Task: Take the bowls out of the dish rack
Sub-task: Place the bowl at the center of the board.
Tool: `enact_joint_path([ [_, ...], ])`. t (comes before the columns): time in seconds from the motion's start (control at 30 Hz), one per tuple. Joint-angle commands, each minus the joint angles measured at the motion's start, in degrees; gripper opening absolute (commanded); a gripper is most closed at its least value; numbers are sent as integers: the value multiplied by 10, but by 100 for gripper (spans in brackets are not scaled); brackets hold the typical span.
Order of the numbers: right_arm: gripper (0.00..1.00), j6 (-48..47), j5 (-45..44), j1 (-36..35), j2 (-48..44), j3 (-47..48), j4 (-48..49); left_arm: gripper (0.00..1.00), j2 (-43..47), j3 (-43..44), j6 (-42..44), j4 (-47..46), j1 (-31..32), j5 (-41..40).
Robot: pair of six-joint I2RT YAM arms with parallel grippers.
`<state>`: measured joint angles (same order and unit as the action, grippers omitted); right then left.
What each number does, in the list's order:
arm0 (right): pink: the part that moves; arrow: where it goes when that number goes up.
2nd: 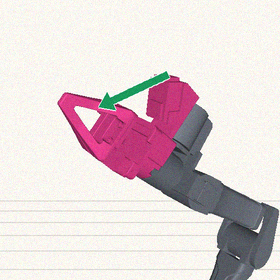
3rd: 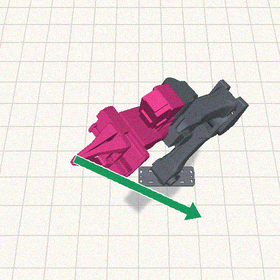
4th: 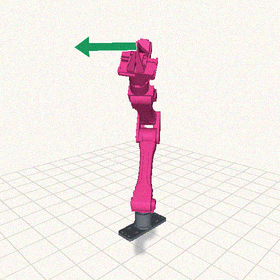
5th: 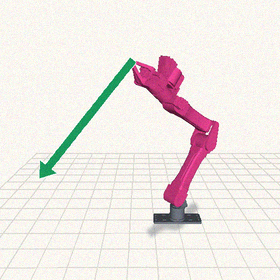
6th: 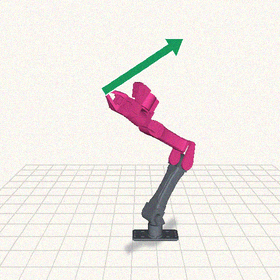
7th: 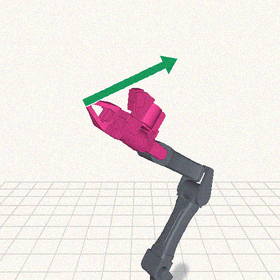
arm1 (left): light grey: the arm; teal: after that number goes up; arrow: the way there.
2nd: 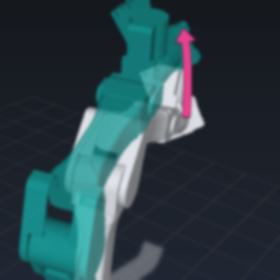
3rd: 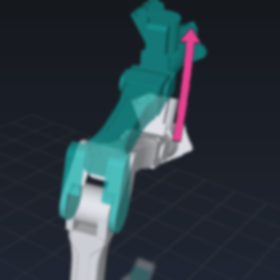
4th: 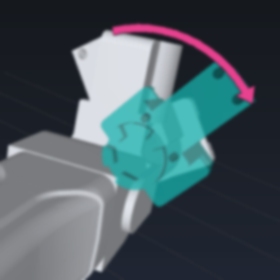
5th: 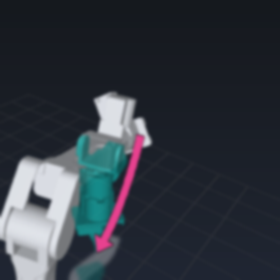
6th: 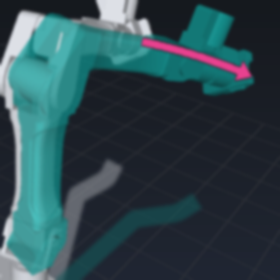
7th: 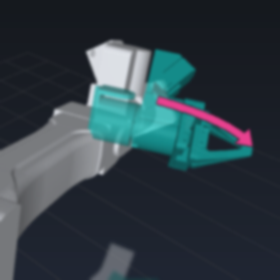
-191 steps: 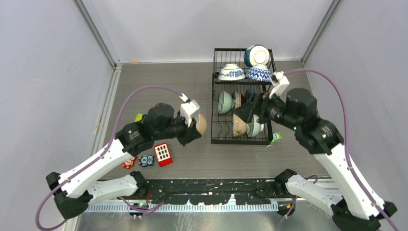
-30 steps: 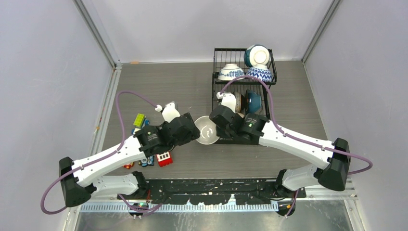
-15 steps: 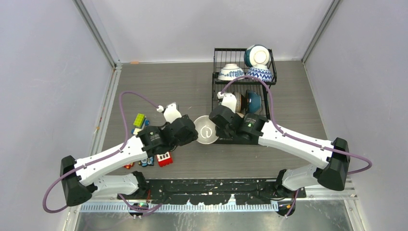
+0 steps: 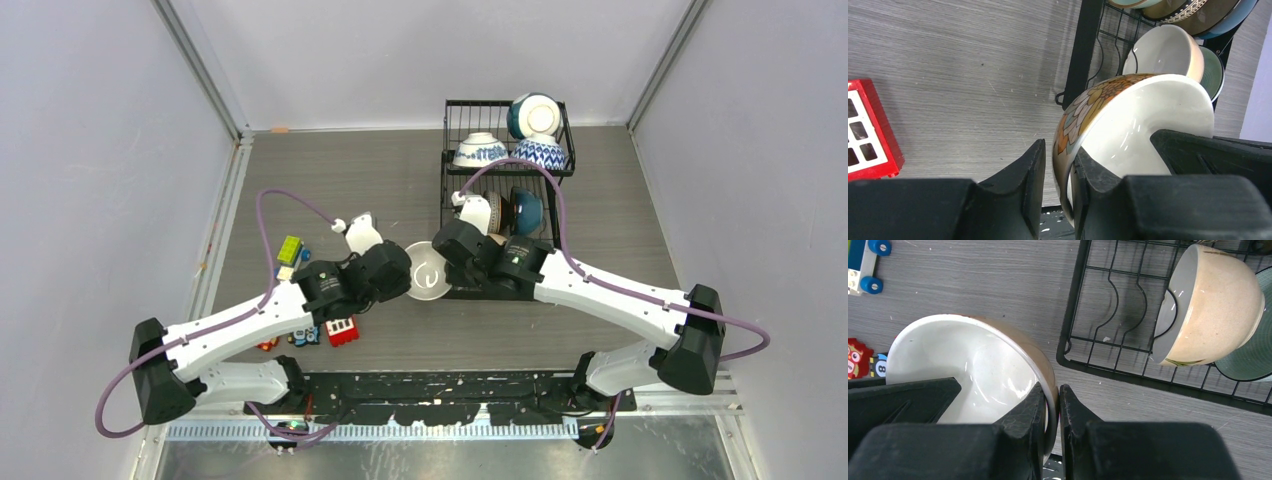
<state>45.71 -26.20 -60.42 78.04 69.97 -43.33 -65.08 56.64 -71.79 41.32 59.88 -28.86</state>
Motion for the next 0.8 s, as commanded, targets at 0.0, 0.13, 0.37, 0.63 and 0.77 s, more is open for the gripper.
enact_joint_path([
  [0.0,1,35,-5,-2,-6,28,55,25,-3,-5,-3,-22,-2,-10],
  [0.13,1,35,-2,-2,-4,31,56,26,-6,-9,-2,-30,-2,-5],
  [0.37,1,36,-1,-2,-4,32,55,27,-11,-10,0,-31,-2,-3],
  [0.63,1,33,7,-2,-10,26,59,0,-12,-10,0,-37,-2,1],
  [0.77,2,27,11,-1,-18,23,61,0,-10,-10,3,-38,-2,1],
])
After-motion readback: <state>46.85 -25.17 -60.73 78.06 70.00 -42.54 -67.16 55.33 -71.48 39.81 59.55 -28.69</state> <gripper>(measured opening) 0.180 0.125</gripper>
